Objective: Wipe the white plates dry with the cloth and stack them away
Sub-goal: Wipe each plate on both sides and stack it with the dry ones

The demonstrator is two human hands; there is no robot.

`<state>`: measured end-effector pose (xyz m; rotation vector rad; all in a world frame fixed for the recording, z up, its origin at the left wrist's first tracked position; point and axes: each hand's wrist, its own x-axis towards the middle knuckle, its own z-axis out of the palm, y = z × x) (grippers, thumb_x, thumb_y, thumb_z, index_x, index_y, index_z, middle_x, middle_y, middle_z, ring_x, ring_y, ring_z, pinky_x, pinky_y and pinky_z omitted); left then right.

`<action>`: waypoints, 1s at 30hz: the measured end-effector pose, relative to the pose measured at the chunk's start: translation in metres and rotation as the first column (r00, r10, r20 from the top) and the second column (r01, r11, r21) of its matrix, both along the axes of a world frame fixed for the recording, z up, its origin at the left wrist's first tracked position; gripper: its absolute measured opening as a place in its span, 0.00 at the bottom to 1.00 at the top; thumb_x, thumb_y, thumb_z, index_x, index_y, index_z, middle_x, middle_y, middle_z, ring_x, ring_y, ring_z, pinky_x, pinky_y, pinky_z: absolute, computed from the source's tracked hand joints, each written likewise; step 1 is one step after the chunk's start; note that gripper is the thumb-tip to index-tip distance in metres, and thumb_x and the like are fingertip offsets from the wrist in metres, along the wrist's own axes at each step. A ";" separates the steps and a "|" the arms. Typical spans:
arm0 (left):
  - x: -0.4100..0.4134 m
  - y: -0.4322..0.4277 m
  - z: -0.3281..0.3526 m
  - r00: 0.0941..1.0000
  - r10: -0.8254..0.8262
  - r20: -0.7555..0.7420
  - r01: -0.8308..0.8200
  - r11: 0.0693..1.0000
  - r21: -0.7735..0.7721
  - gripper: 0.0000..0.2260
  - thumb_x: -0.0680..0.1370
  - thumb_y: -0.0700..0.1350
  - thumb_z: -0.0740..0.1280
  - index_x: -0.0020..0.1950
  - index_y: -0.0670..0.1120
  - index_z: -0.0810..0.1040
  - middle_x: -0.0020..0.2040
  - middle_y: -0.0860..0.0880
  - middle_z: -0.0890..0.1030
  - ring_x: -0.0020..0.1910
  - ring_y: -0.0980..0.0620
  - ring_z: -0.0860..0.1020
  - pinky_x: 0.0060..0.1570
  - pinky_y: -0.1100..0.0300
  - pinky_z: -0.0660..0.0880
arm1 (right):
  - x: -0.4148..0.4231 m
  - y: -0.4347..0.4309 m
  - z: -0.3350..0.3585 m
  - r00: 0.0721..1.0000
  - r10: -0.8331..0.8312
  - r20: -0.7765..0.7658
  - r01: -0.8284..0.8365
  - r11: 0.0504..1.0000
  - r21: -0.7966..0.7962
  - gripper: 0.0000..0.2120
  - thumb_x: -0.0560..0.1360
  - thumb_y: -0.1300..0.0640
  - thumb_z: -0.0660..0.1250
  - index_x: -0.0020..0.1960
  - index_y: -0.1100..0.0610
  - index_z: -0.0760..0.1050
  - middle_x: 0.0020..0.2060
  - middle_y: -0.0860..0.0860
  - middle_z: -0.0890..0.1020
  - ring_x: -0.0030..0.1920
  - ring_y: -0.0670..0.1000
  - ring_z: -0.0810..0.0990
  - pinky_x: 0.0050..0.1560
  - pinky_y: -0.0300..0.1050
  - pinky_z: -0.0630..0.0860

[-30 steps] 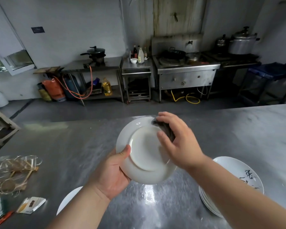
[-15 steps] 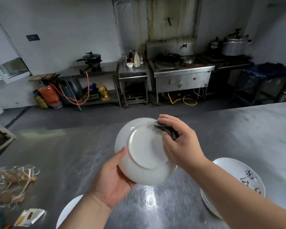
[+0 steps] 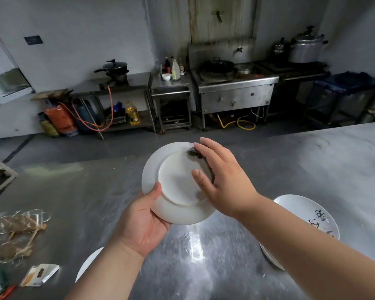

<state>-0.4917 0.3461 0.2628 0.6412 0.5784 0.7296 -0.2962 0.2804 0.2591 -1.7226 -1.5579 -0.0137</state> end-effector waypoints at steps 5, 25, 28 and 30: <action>0.004 -0.003 0.000 0.999 0.009 0.032 -0.008 1.000 -0.013 0.21 0.82 0.46 0.61 0.74 0.42 0.75 0.69 0.40 0.80 0.68 0.40 0.79 0.68 0.42 0.74 | -0.038 -0.019 -0.029 0.965 -0.056 -0.256 0.105 0.978 0.182 0.27 0.83 0.45 0.61 0.80 0.51 0.66 0.81 0.46 0.62 0.81 0.47 0.59 0.79 0.39 0.57; -0.011 0.003 -0.016 0.995 0.037 -0.096 -0.046 0.995 -0.092 0.19 0.80 0.47 0.63 0.67 0.42 0.80 0.62 0.39 0.84 0.55 0.42 0.86 0.44 0.46 0.85 | -0.019 -0.032 -0.048 0.996 0.078 -0.044 -0.083 0.987 -0.141 0.40 0.81 0.29 0.54 0.85 0.50 0.52 0.84 0.43 0.50 0.83 0.42 0.48 0.78 0.31 0.47; -0.008 0.004 -0.015 0.997 0.044 -0.070 -0.048 0.997 -0.062 0.19 0.80 0.47 0.62 0.65 0.40 0.83 0.63 0.39 0.84 0.59 0.41 0.85 0.52 0.43 0.84 | 0.004 -0.011 -0.028 0.994 0.036 -0.106 -0.057 0.977 -0.204 0.41 0.79 0.27 0.52 0.85 0.47 0.54 0.84 0.41 0.52 0.82 0.41 0.49 0.80 0.38 0.52; -0.006 0.006 -0.013 0.997 0.067 -0.040 -0.069 0.997 -0.046 0.17 0.81 0.46 0.61 0.60 0.42 0.87 0.64 0.39 0.84 0.61 0.42 0.84 0.57 0.43 0.82 | 0.004 -0.004 -0.021 0.989 0.002 -0.150 -0.027 0.985 -0.170 0.38 0.81 0.29 0.54 0.85 0.46 0.55 0.83 0.40 0.53 0.82 0.41 0.51 0.80 0.41 0.53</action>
